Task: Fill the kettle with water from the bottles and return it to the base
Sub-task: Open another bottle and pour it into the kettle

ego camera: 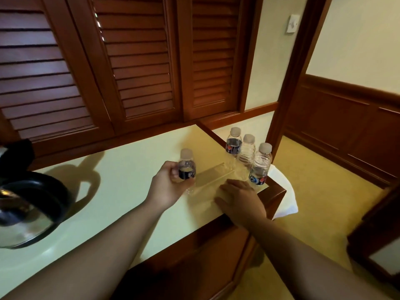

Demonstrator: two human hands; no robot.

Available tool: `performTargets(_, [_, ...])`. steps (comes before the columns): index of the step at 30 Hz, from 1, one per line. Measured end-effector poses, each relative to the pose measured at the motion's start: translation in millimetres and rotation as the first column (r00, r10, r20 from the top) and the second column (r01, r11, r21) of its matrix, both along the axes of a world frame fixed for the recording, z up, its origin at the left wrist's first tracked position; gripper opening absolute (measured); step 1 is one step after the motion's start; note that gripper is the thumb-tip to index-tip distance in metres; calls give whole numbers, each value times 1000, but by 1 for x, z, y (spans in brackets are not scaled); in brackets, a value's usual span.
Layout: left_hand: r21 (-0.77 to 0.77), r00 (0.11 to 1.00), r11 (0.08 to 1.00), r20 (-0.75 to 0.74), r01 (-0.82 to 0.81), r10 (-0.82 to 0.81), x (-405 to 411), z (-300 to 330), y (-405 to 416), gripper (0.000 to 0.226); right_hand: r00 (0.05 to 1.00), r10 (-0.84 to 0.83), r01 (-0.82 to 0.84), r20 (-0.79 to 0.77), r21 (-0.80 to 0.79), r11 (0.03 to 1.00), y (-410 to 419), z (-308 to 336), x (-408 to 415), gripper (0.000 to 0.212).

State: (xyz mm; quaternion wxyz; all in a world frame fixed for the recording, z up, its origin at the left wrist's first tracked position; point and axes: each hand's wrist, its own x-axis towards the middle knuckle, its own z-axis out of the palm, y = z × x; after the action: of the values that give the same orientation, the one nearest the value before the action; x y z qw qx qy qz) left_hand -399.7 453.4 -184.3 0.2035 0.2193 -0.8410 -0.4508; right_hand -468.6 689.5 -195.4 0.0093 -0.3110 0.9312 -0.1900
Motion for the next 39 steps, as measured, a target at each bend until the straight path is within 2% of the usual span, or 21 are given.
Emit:
performTargets(2, [22, 1000, 1000, -13, 15, -14, -24, 0, 9, 47, 1000, 16, -16, -27, -5, 1000, 0, -5, -3, 51])
performTargets(5, [-5, 998, 998, -23, 64, -65, -58, 3, 25, 49, 1000, 12, -12, -13, -3, 1000, 1, -18, -12, 63])
performTargets(9, [-10, 995, 995, -13, 95, -95, -93, 4, 39, 46, 999, 25, -25, -40, 4, 1000, -1, -29, -18, 56])
performTargets(14, [-59, 993, 991, -16, 117, -119, -113, -2, 46, 45, 1000, -18, 17, -21, -40, 999, -1, -23, -14, 61])
performTargets(16, [-74, 993, 990, 10, 120, -119, -116, -3, 46, 55, 1000, -13, 13, -3, -33, 999, -1, -19, -11, 62])
performTargets(20, [26, 997, 997, 42, 68, -69, -100, -4, 44, 83, 1000, 11, -11, -20, -3, 1000, -1, -15, -9, 53])
performTargets(23, [29, 998, 998, 26, 60, -60, -63, -10, 30, 70, 1000, 9, -9, 1, 16, 1000, -2, -10, -6, 51])
performTargets(28, [-156, 996, 983, -5, 92, -94, 37, -16, -13, 31, 1000, 17, -15, -16, 122, 992, -26, -4, 10, 53])
performTargets(31, [-296, 992, 949, 93, 110, -86, 112, -16, -50, 29, 998, 53, -54, 12, 108, 993, -64, 5, 47, 57])
performTargets(33, [-357, 986, 930, 165, 91, -33, 167, -16, -77, 34, 987, 158, -161, 34, 90, 983, -100, 8, 84, 77])
performTargets(34, [-379, 981, 923, 192, 73, 1, 194, -17, -90, 37, 978, 200, -204, 62, 77, 976, -119, 11, 105, 76])
performTargets(37, [-420, 973, 907, 212, 5, 93, 273, -15, -122, 42, 939, 331, -334, 96, 11, 943, -177, 16, 169, 42])
performTargets(39, [-427, 964, 902, 207, -62, 164, 323, -11, -138, 41, 909, 405, -404, 101, -30, 914, -212, 17, 213, 46])
